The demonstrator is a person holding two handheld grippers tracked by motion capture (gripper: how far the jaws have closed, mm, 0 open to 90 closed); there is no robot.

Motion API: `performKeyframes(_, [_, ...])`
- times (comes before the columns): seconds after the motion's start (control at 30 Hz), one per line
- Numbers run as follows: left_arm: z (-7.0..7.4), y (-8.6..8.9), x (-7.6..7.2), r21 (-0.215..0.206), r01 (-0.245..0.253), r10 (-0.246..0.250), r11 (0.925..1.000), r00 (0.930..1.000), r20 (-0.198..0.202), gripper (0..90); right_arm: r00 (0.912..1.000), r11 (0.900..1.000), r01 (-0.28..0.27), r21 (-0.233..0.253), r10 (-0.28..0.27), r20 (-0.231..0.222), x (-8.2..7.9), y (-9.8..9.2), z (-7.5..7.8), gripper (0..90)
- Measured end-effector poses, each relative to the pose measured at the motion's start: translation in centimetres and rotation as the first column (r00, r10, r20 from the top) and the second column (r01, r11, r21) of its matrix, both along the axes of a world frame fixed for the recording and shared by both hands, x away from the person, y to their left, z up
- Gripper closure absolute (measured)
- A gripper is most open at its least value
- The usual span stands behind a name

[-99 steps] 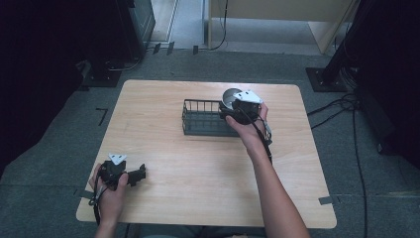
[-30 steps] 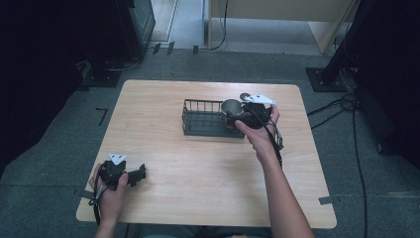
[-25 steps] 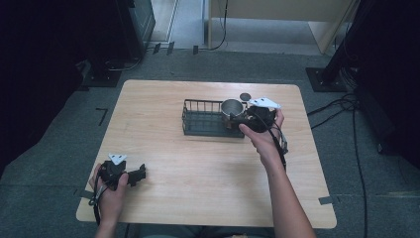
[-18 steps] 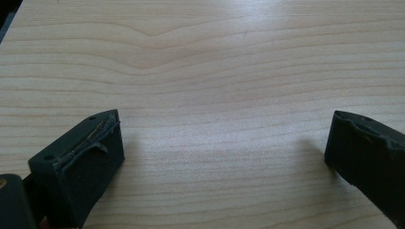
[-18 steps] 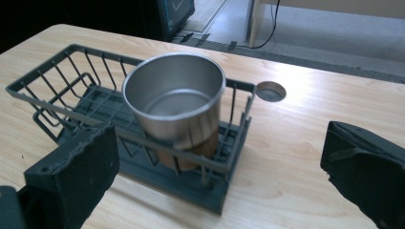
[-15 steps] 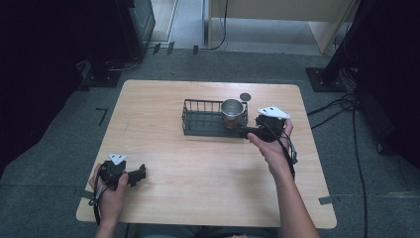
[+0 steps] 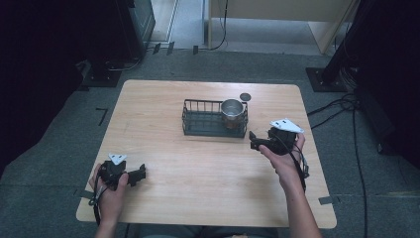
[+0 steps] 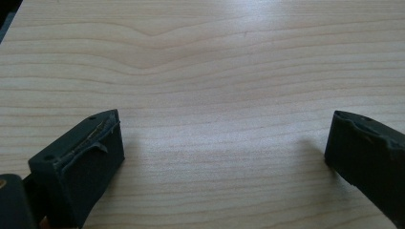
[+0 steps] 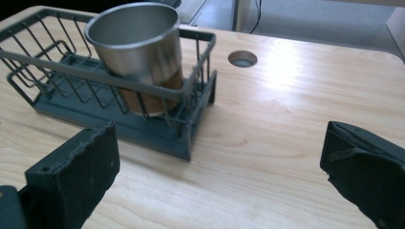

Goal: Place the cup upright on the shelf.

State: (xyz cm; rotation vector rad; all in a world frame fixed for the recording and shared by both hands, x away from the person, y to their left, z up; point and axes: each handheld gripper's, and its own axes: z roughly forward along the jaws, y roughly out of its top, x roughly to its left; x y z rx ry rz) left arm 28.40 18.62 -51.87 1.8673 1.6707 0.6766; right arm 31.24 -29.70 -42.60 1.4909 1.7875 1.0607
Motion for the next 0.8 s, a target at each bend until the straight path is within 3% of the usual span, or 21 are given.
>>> performKeyframes(0.8, [0.0, 0.0, 0.0, 0.000, 0.000, 0.000, 1.0000, 1.0000, 0.000, 0.0, 0.9946, 0.996, 0.090, 0.000, -0.090, -0.053, -3.4, -5.0, -3.3, 0.0])
